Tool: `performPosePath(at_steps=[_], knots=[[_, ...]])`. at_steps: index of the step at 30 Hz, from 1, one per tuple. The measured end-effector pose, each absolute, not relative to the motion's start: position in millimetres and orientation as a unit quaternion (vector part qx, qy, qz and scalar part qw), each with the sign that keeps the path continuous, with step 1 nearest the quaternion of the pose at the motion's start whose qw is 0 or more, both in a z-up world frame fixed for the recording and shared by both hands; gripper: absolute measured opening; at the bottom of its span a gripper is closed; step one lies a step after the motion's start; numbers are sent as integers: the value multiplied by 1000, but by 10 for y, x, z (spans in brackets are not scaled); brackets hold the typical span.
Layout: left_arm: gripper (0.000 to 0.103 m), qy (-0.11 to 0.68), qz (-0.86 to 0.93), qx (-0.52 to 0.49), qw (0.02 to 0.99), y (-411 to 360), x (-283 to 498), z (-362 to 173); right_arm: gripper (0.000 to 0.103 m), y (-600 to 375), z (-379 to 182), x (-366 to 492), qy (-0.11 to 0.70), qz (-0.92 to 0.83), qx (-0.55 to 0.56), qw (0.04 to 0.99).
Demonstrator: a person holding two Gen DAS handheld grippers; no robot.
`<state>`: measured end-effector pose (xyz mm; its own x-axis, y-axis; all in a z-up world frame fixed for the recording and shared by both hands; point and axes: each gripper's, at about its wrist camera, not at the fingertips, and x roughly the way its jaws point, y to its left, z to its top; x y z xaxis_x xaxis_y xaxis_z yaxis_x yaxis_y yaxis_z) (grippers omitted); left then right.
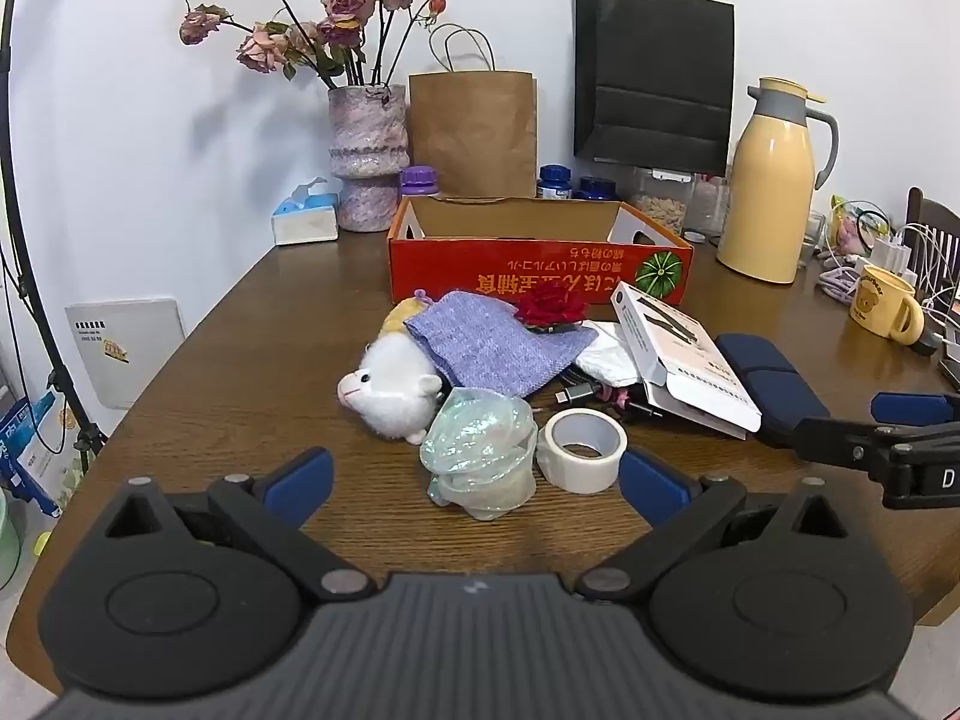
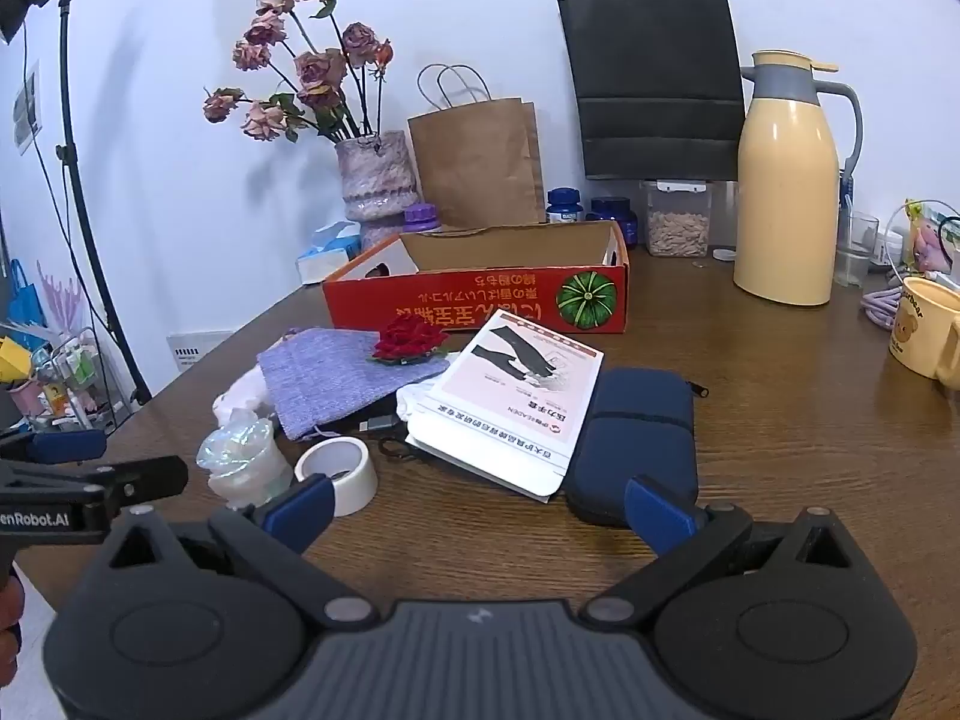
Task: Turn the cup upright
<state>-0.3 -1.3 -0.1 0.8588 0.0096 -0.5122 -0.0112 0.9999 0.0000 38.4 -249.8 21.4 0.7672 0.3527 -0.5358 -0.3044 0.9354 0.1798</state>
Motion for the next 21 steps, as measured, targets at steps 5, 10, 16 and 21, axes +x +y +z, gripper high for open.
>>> performPosePath(at_steps=[5, 10, 16, 21], knots=[[103, 265, 8, -3, 964, -35, -30, 11, 103, -2500, 209, 386, 292, 174, 40, 940], [103, 266, 7, -4, 964, -38, -32, -10, 103, -2517, 186, 371, 289, 173, 38, 941], [103, 267, 5, -5, 964, -43, -4, -16, 103, -2511, 188, 384, 292, 169, 39, 940], [103, 267, 3, -8, 964, -57, -2, -3, 103, -2511, 186, 383, 292, 170, 40, 940]])
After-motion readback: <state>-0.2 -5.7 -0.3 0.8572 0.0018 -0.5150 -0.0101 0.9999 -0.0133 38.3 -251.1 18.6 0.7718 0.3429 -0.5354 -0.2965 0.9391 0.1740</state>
